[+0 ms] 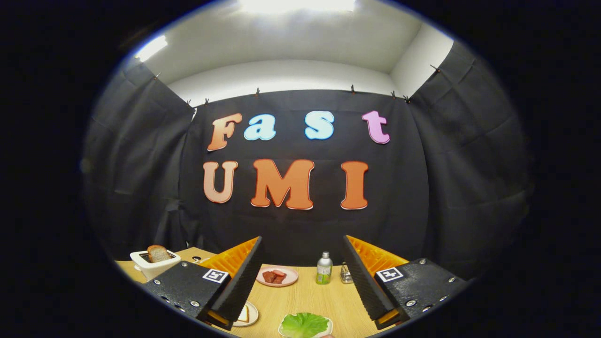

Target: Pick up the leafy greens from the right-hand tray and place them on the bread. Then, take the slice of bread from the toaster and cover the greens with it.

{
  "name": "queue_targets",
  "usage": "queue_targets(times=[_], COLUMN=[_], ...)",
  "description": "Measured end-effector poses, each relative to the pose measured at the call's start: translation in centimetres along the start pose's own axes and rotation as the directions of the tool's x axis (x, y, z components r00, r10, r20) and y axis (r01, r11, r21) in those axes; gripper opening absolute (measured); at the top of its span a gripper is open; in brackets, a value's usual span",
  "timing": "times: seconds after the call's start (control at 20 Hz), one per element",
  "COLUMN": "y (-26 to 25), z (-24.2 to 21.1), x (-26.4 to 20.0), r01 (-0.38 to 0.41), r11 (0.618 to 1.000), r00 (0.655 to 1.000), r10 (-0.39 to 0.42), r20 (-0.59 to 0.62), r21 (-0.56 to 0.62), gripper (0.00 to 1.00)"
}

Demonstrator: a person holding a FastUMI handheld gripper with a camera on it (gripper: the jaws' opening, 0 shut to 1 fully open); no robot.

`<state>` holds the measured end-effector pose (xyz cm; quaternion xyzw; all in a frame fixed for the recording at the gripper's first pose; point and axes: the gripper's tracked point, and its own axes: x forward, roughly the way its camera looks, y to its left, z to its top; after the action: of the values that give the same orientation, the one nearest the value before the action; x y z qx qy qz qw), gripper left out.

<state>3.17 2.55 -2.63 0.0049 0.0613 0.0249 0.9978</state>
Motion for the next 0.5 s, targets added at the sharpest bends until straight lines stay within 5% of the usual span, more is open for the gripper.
queue_targets(times=[0.2, 0.5], y=[0.9, 0.5], z=[-5.0, -12.6], x=[1.4, 2.7], r01=[-0.032, 0.033], r11=[0.999, 0.992], r00=[0.980, 0.884], r10=[0.037, 0.029], r20=[-0.196, -0.466], r21=[0.028, 0.123], gripper=[0.99, 0.99])
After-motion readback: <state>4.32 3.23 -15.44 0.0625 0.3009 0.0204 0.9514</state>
